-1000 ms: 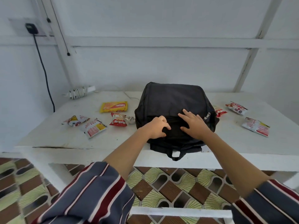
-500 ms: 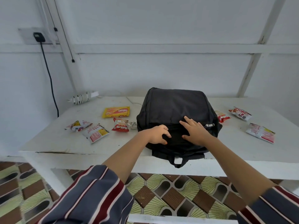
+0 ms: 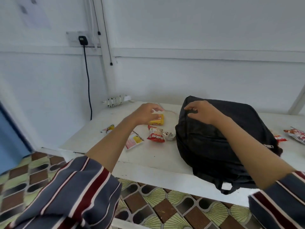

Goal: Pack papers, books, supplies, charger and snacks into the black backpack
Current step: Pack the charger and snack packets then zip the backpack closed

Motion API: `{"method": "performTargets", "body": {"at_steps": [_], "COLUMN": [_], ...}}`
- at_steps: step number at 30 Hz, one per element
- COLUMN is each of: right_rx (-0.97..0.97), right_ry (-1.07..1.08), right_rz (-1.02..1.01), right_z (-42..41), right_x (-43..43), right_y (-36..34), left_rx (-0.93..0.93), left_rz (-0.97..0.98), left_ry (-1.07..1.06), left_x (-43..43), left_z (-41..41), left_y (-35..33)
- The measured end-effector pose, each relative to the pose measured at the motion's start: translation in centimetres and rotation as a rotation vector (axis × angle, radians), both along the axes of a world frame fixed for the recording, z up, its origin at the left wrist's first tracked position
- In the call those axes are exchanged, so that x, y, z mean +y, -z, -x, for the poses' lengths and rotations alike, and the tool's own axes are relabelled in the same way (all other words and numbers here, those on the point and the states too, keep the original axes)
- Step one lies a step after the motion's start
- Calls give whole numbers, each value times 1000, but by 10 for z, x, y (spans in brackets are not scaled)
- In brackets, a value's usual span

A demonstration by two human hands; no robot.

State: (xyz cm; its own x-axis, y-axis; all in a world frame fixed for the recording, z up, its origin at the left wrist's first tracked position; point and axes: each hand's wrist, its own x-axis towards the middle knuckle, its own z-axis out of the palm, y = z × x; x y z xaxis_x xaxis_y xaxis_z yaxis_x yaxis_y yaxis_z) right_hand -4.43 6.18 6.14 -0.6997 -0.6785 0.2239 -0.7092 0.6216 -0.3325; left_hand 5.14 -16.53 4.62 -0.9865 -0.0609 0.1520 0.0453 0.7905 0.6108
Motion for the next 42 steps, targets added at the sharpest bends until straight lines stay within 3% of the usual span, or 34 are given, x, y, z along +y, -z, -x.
{"method": "performTargets", "body": {"at_steps": [8, 15, 38, 42], "right_rx": [-76, -136, -231, -151], "right_ry": [-136, -188, -183, -181], "right_rz": [-8, -65, -72, -115], "right_z": [9, 14, 170, 187], "right_x": [-147, -227, -368, -392], "right_y": [14, 35, 65, 74], "left_rx": [-37, -94, -127, -159], "left_rz": [40, 61, -28, 1], "left_ry": [-155, -195, -330, -330], "left_x": [-131, -206, -340, -356], "left_z": [-21, -25, 117, 142], "left_y": [3, 14, 57, 67]}}
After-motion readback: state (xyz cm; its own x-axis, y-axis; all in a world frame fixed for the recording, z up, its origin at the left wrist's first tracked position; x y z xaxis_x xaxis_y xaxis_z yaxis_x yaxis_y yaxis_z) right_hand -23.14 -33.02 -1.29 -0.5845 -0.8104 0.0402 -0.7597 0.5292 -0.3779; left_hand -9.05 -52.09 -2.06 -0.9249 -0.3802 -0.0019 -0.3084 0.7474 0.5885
